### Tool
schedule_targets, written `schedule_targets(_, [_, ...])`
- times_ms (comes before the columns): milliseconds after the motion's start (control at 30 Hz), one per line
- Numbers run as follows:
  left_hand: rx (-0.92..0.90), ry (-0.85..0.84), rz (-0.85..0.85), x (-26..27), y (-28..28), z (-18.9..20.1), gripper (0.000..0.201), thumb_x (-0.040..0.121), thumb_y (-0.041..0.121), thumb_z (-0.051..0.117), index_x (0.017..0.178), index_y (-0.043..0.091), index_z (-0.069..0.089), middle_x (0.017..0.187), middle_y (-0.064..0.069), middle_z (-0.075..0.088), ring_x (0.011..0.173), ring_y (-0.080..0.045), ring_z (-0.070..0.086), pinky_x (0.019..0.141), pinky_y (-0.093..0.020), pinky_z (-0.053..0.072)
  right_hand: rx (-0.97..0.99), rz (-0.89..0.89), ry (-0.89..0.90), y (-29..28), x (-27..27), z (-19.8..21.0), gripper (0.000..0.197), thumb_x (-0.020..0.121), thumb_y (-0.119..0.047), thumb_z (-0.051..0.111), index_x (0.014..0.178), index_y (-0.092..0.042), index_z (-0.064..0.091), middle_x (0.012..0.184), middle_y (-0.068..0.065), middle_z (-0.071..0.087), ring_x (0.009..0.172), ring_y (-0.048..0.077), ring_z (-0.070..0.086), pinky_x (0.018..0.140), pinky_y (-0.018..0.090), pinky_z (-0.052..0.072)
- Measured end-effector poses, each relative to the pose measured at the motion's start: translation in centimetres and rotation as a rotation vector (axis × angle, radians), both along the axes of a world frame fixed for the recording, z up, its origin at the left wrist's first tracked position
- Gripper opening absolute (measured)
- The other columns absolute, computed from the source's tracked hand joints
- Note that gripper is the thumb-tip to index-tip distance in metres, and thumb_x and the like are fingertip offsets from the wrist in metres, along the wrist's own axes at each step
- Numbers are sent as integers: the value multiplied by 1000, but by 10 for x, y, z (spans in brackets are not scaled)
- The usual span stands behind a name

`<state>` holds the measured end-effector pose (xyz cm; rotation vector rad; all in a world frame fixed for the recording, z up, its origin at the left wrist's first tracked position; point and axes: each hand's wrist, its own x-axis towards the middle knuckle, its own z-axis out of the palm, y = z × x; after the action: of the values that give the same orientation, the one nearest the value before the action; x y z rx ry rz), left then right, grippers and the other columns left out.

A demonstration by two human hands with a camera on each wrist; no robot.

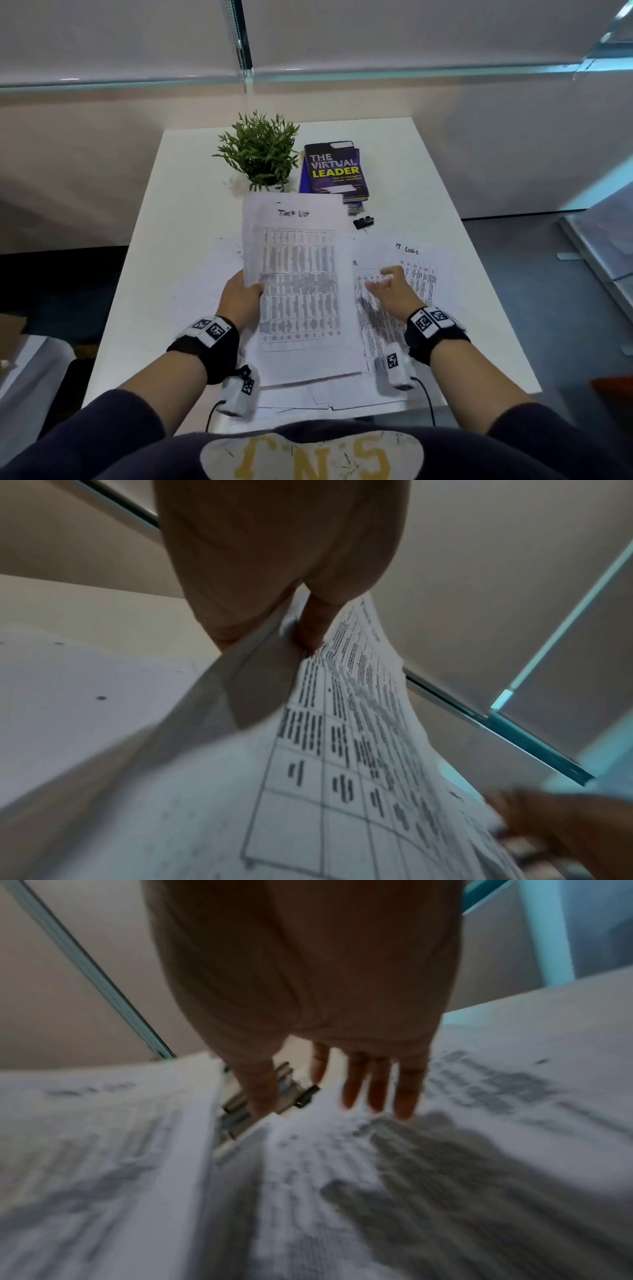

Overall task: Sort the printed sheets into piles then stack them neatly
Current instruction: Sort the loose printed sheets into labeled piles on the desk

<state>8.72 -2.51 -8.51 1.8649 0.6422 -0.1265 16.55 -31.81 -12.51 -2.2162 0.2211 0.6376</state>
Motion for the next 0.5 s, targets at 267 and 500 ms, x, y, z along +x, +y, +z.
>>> schedule_targets(267, [93,97,159,-7,42,-18,6,96,8,47,99,8,53,73,-11,53,65,-27,53,60,-36,51,-438,-197,166,-48,-22,-62,87,73,-36,84,134,-1,33,132,20,52,121,37,52,96,41,45])
schedule_targets(500, [147,113,163,-9,52,-24,5,96,9,48,95,7,53,75,-12,54,67,-28,54,67,-44,54,-257,-179,-143,-38,-34,-54,29,81,11,48,71,-16,42,78,6,53,69,22,50,54,28,36])
